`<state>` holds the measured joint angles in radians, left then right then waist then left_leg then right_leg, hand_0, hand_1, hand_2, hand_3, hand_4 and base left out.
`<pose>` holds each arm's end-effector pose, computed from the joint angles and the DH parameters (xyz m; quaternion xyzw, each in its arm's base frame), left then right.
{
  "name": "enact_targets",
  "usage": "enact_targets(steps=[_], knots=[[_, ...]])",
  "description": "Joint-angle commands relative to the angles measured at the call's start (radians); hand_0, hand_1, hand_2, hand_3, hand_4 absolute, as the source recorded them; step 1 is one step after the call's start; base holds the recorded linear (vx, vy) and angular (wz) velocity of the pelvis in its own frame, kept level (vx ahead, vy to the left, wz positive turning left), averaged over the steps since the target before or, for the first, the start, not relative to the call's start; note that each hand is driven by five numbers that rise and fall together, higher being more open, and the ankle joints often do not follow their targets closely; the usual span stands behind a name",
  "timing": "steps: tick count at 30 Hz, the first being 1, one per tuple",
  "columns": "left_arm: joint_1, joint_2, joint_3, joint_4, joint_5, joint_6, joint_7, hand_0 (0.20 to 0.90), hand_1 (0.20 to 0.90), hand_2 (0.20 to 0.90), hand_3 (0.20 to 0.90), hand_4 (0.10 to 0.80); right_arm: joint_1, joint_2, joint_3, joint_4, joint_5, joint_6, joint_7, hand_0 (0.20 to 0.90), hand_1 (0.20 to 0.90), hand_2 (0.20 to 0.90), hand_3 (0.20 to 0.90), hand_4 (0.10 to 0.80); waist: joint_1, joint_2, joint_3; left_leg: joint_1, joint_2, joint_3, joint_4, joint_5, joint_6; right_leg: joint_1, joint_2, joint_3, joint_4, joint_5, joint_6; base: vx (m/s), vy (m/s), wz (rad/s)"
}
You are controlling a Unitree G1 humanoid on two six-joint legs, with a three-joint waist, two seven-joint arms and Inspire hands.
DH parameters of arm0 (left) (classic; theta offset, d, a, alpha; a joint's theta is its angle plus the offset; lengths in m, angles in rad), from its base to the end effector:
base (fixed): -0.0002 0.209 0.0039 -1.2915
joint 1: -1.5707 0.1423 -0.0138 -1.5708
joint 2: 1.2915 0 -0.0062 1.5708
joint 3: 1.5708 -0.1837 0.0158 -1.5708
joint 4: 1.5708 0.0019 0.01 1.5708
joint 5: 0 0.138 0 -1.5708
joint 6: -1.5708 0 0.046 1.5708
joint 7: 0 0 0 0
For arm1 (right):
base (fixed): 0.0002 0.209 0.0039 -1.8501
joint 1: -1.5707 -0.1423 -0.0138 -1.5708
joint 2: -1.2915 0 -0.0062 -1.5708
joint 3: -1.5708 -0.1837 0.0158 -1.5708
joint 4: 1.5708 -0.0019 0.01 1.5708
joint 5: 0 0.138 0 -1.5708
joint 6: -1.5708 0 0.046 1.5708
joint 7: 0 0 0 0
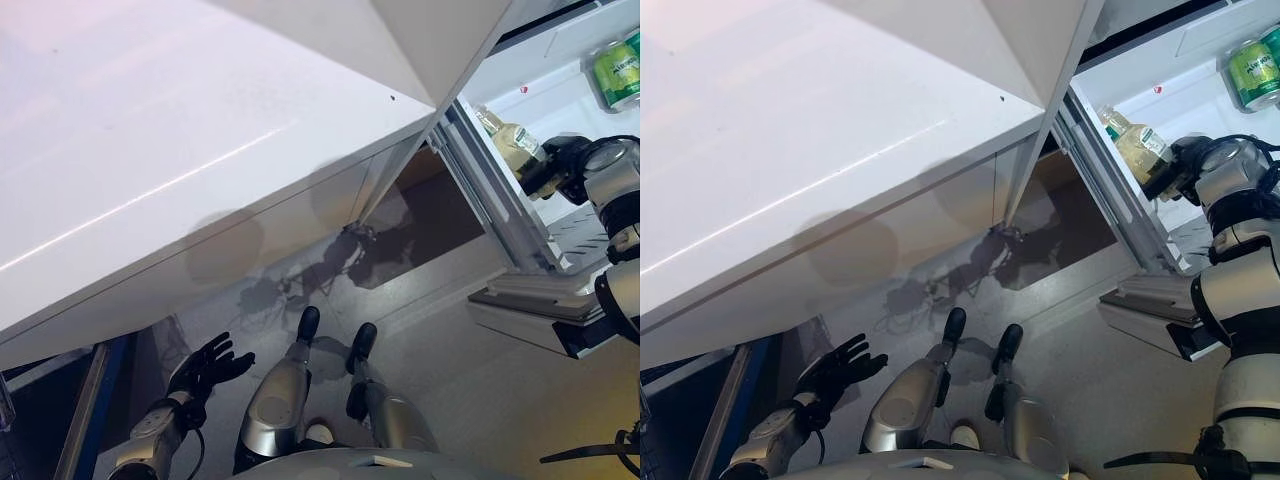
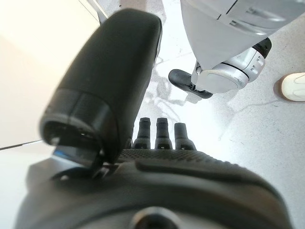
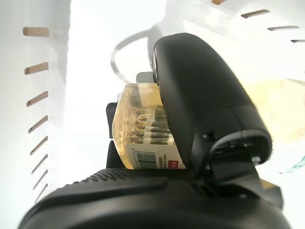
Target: Put drinks into fridge and close the fridge
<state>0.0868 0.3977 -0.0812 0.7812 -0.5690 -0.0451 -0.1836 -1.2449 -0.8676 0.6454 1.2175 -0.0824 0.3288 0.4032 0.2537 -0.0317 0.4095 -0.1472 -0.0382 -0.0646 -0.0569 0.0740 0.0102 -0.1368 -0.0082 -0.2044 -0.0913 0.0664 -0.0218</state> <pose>0.1151 0.2651 -0.0706 -0.0920 0.3643 0.0740 0.9238 0.3305 -0.3275 0.2387 -0.4511 0.2942 -0.0843 0.8384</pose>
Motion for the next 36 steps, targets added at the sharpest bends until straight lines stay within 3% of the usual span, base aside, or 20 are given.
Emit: enact_targets(steps=[1,2,3,5,11,19,30,36], knots=[[0.057,0.083,-0.049,-0.041,-0.025,-0.01,-0.01,0.9,0.9,0.9,0.9,0.8,-0.112,-0.056,0.049,0.028,-0.032,-0.003,0.005,0.467,0.467,0.467,0.395,0.295,0.015,0.007,-0.025,-0.061,-0.024,0.011,-0.016,-0.018,-0.019,-0.039,-0.019,-0.015,0.037,0.002,0.081,0.0,0.0,0.0],[0.058,0.083,-0.048,-0.042,-0.025,-0.01,-0.011,0.9,0.9,0.9,0.9,0.8,-0.11,-0.056,0.048,0.029,-0.031,-0.003,0.001,0.559,0.559,0.559,0.502,0.402,0.015,0.007,-0.025,-0.061,-0.024,0.012,-0.015,-0.018,-0.019,-0.039,-0.019,-0.015,0.037,0.002,0.081,0.0,0.0,0.0],[0.059,0.084,-0.048,-0.043,-0.026,-0.01,-0.013,0.9,0.9,0.9,0.9,0.8,-0.107,-0.053,0.043,0.03,-0.029,-0.005,-0.002,0.773,0.773,0.773,0.752,0.652,0.015,0.008,-0.025,-0.06,-0.024,0.012,-0.015,-0.018,-0.019,-0.039,-0.019,-0.014,0.038,0.002,0.081,0.0,0.0,0.0],[0.061,0.083,-0.05,-0.04,-0.026,-0.012,-0.015,0.9,0.9,0.9,0.9,0.8,-0.105,-0.05,0.038,0.03,-0.036,-0.006,-0.005,0.9,0.9,0.9,0.9,0.8,0.015,0.009,-0.025,-0.059,-0.025,0.012,-0.015,-0.017,-0.018,-0.037,-0.019,-0.015,0.038,0.001,0.081,0.0,0.0,0.0],[0.051,0.099,-0.03,-0.097,-0.025,0.082,0.017,0.9,0.9,0.9,0.9,0.8,-0.084,-0.025,0.0,0.002,-0.064,0.019,0.011,0.9,0.9,0.9,0.9,0.8,0.013,0.0,-0.046,-0.049,-0.022,0.017,-0.012,-0.026,-0.015,-0.03,-0.017,-0.008,0.042,-0.005,0.078,0.04,0.004,-0.01],[-0.028,0.107,-0.015,-0.031,-0.052,0.126,0.027,0.9,0.9,0.9,0.9,0.8,-0.101,-0.036,0.014,-0.021,-0.025,0.002,0.012,0.9,0.9,0.9,0.9,0.8,-0.016,-0.012,-0.062,-0.031,-0.008,0.042,-0.015,-0.031,-0.014,-0.031,-0.014,0.005,0.048,-0.003,0.074,-0.009,0.031,-0.04],[-0.069,0.094,-0.024,0.061,-0.01,0.14,0.007,0.9,0.9,0.9,0.9,0.8,-0.079,-0.05,-0.022,-0.088,0.136,-0.073,-0.156,0.9,0.9,0.9,0.9,0.8,-0.055,-0.017,-0.106,0.025,0.001,0.07,-0.019,-0.043,-0.014,0.018,-0.019,0.016,0.041,-0.007,0.078,0.008,0.025,-0.06],[-0.063,0.071,-0.016,0.116,0.041,0.126,0.003,0.9,0.9,0.9,0.9,0.8,-0.009,-0.112,-0.095,-0.394,0.313,-0.085,-0.346,0.9,0.9,0.9,0.9,0.8,-0.112,-0.033,-0.167,0.082,0.008,0.092,-0.025,-0.059,-0.015,0.063,-0.022,0.044,0.027,-0.005,0.09,0.054,0.002,-0.09]])
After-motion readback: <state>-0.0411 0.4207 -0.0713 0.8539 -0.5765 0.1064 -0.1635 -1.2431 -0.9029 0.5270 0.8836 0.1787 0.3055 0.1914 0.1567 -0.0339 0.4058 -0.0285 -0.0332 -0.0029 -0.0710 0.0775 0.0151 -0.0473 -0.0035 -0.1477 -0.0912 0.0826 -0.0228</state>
